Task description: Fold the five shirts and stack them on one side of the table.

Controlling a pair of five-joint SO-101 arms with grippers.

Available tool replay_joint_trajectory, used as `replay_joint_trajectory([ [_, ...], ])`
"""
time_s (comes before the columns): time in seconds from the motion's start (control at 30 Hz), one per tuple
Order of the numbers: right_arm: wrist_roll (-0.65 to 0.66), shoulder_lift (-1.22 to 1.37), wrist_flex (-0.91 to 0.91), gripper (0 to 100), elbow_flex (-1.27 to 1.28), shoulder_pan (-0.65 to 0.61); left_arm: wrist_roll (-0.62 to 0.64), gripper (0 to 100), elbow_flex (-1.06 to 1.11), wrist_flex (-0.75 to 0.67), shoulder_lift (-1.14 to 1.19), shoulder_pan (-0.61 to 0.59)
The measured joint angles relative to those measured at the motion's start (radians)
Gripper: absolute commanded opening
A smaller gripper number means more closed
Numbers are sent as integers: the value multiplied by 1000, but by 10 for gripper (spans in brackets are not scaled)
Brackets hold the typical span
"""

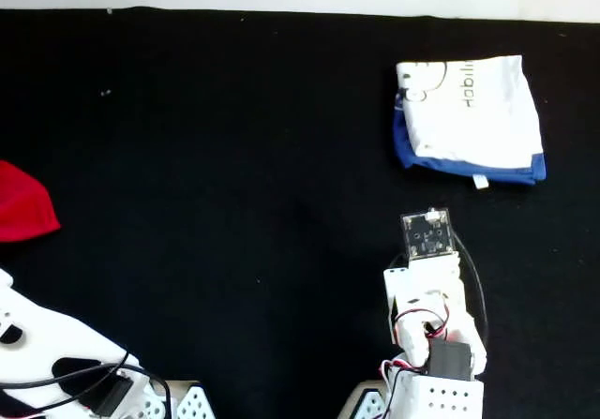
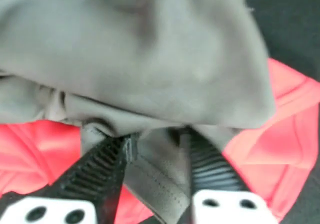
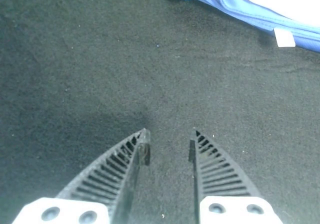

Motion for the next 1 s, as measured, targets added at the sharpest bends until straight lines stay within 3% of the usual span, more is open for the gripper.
replay_joint_trajectory([
  [0.4,0,0,0,131,0,0,0,8,-387,377,-32,213],
  [0.53,0,0,0,131,0,0,69,8,-511,446,-109,310],
  [0.77,0,0,0,131,0,0,98,8,-479,459,-331,539],
  [1.0,0,0,0,131,0,0,106,8,-295,459,-651,916],
])
